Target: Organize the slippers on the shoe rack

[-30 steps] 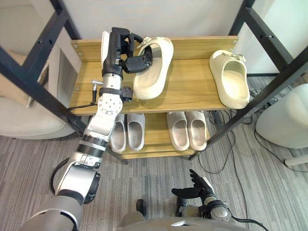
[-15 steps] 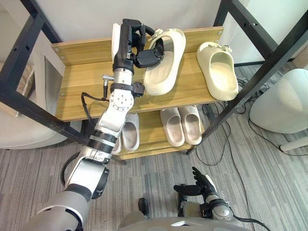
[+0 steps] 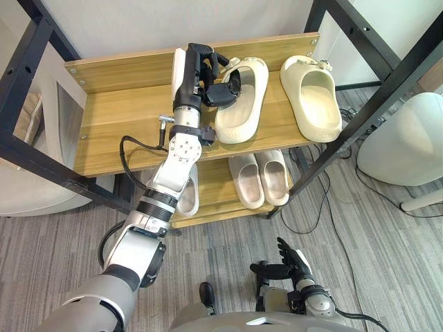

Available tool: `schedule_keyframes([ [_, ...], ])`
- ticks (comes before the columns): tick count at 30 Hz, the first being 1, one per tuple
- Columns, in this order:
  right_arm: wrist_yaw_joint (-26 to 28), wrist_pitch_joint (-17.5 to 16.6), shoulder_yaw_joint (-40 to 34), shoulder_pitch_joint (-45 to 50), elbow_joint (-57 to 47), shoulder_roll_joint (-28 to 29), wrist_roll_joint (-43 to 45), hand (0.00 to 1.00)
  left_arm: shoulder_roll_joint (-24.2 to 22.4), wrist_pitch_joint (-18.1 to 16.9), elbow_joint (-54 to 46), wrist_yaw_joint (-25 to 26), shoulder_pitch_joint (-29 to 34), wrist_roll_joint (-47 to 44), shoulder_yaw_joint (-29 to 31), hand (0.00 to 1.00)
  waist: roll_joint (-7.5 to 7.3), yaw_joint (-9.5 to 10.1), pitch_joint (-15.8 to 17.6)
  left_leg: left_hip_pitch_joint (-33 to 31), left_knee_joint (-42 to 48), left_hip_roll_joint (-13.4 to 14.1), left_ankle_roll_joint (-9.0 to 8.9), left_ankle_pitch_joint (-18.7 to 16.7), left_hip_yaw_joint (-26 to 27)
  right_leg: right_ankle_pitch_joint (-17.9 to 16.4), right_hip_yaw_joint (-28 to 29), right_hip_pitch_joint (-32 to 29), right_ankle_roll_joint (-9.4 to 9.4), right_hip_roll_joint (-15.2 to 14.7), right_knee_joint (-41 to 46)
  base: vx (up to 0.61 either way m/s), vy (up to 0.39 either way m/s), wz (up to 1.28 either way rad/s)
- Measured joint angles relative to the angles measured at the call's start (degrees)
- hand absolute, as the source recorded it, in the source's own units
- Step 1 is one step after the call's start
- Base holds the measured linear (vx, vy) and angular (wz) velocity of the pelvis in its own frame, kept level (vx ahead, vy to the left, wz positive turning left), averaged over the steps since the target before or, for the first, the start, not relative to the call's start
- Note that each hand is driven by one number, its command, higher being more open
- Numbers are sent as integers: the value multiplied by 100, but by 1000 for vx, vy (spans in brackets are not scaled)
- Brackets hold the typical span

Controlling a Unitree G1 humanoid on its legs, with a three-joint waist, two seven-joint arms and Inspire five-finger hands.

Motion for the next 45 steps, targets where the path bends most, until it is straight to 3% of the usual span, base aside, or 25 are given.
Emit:
schedule_keyframes([
  [21,-73,-42,25,9,1,13,0,100,-434,2,-55,94,0,-98,-265,100,-16,1,11,17,50,-11,10,5,-100,1,-96,102,2,-48,2,0,0,2],
  [32,-76,-42,176,15,24,-45,-7,100,-523,-89,-1075,109,37,-360,-480,100,-15,141,10,36,119,-28,30,21,-255,1,-248,236,1,-82,1,-23,-6,7],
  [41,-72,-38,183,5,124,-61,-11,100,-561,-263,-1704,55,649,-1087,-472,100,3,261,-6,71,129,-36,42,57,-385,0,-383,347,1,-93,0,-16,-5,8],
  [45,-73,-30,227,-30,197,-84,-13,100,-617,-285,-2127,-54,1248,-1411,-479,100,14,296,-12,51,114,-55,53,104,-508,0,-501,385,2,-99,0,-27,-9,14],
])
